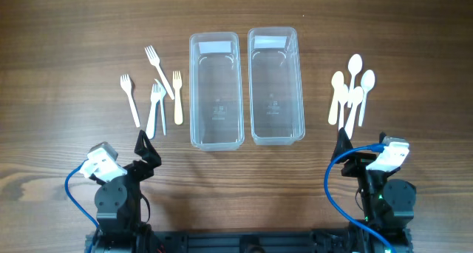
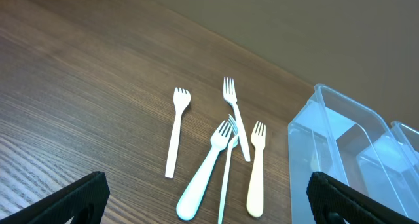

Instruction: Pack container

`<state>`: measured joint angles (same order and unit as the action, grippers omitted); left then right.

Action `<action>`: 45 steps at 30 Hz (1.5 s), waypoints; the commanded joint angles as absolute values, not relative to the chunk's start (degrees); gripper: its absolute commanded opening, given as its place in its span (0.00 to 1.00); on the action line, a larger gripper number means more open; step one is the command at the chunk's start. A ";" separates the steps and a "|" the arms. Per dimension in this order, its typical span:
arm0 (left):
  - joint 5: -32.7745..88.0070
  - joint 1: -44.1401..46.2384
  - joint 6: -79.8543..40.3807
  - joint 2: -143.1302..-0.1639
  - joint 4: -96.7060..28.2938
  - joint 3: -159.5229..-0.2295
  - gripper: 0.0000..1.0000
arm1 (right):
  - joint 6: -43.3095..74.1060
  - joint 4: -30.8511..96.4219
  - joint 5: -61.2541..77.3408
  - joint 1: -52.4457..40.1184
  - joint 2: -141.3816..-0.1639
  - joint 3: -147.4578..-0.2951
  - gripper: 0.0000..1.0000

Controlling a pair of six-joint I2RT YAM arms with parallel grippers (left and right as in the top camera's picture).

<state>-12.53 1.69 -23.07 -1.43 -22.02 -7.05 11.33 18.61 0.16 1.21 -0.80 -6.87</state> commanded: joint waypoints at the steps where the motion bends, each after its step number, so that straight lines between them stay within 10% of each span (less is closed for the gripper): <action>1: -12.01 1.37 -23.59 -0.75 -21.82 -6.59 1.00 | 12.16 18.41 -0.03 1.04 -0.75 -6.72 1.00; 45: -11.25 1.39 -23.66 -0.75 -21.43 -6.59 1.00 | 21.65 18.46 18.87 1.04 -1.65 -6.74 1.00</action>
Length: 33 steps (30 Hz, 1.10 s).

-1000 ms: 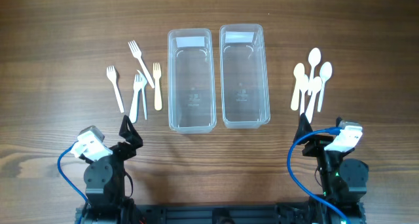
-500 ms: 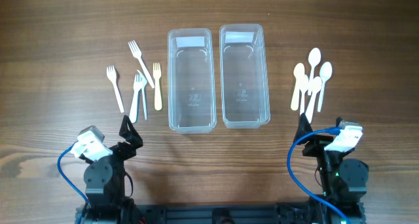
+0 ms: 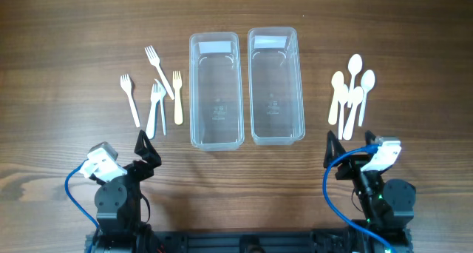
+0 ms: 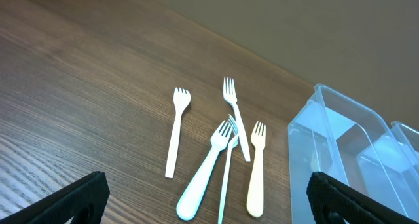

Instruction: Pack container

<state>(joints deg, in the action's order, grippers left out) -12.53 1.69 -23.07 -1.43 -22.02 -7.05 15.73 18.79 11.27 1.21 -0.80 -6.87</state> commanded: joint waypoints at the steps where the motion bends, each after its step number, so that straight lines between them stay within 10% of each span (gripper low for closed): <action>1: -9.47 1.37 -23.62 -0.75 -21.69 -6.59 1.00 | 21.65 18.41 20.80 1.04 -1.78 -6.74 1.00; 15: 7.97 1.37 -24.23 -6.63 -27.27 -16.25 1.00 | 16.01 30.55 21.89 1.02 -32.42 -38.17 1.00; 33: 5.91 1.37 -16.67 -67.13 -45.67 -56.12 1.00 | 12.12 46.98 7.11 1.04 -75.55 -62.15 0.98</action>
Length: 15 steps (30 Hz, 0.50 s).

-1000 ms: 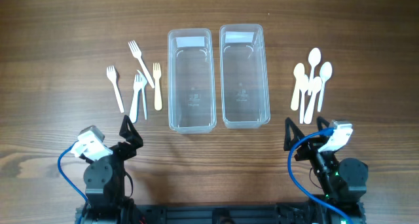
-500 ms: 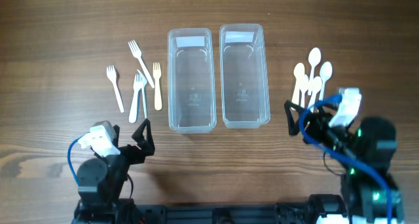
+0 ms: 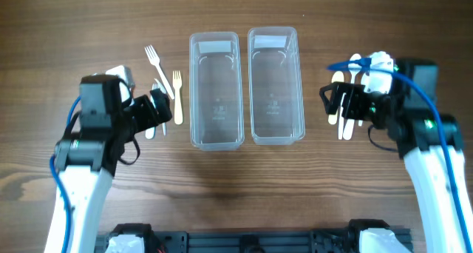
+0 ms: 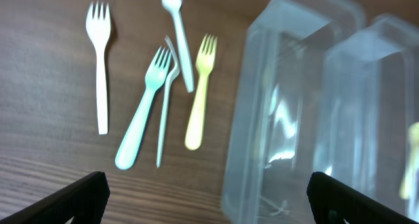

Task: Pack container
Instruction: 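Reach the right gripper down and grasp the yellow spoon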

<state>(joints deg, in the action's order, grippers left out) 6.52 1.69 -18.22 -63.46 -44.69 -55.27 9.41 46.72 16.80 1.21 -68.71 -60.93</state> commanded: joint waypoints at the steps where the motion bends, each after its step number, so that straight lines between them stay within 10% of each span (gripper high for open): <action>1: 5.91 1.37 -16.67 -68.25 -45.98 -56.12 1.00 | 11.97 47.31 4.71 1.04 -78.91 -62.96 0.98; 15: 5.93 1.37 -16.69 -70.41 -46.15 -56.12 1.00 | 14.15 46.02 5.43 1.02 -102.61 -74.19 0.75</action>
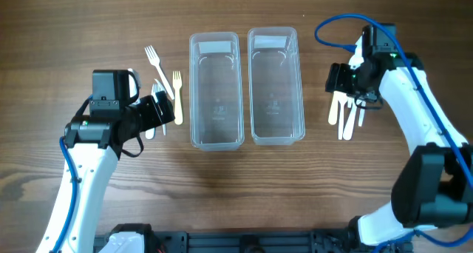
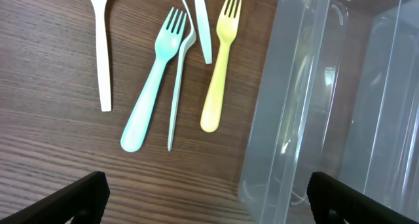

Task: Pack container
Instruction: 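Reach the right gripper down and grasp the yellow spoon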

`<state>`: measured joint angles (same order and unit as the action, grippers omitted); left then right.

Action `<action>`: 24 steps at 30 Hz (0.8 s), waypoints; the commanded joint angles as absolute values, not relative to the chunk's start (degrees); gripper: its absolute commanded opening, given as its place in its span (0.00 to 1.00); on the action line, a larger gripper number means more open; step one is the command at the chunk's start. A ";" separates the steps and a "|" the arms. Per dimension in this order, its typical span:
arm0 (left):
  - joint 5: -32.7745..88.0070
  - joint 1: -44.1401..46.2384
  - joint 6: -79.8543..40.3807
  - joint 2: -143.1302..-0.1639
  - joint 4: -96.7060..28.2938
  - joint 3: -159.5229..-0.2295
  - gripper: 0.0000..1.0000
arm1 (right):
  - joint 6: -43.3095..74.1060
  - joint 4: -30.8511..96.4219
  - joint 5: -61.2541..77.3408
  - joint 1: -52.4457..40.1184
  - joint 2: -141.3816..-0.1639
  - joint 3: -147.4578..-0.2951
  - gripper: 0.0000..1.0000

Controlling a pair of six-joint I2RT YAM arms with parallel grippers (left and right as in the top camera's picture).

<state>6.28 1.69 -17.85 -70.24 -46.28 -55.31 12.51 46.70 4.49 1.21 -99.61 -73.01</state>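
Note:
Two clear plastic containers stand side by side mid-table, the left one (image 1: 194,90) and the right one (image 1: 299,83), both holding nothing. Several plastic forks lie left of them, among them a yellow fork (image 2: 216,73), a teal fork (image 2: 147,86) and a white fork (image 1: 153,58). My left gripper (image 1: 159,112) hovers open over the forks' handle ends, beside the left container's wall (image 2: 288,119); its fingertips (image 2: 78,194) hold nothing. Several white spoons (image 1: 344,116) lie right of the containers. My right gripper (image 1: 338,79) hangs open over their bowls, hiding them.
The wooden table (image 1: 222,186) carries only the containers and cutlery. Blue cables loop from both arms, one above the right wrist (image 1: 332,27). The arm bases sit at the near edge.
My left gripper has come lower and nearer to the forks. My right gripper has moved from just left of the spoons to over their bowls.
Both arms first rested folded at the near table edge, grippers open, and stayed so except for a slight turn of the right one. Then both were stretched out beside the containers, left near the forks, right near the spoons. Now each hovers over its cutlery.

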 commanded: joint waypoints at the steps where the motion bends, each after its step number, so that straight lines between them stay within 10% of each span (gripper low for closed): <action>1: 5.93 1.37 -16.69 -70.41 -46.15 -56.12 1.00 | 14.17 45.78 6.22 1.02 -103.72 -74.19 0.75; 19: 5.93 1.37 -16.69 -70.41 -46.15 -56.12 1.00 | 17.17 44.18 6.44 0.27 -114.13 -74.13 0.63; 24: 5.93 1.37 -16.69 -70.41 -46.15 -56.12 1.00 | 18.26 44.01 6.42 0.19 -115.20 -73.45 0.42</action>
<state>6.28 1.69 -17.85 -70.24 -46.28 -55.31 16.75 44.07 5.76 0.40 -113.86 -73.65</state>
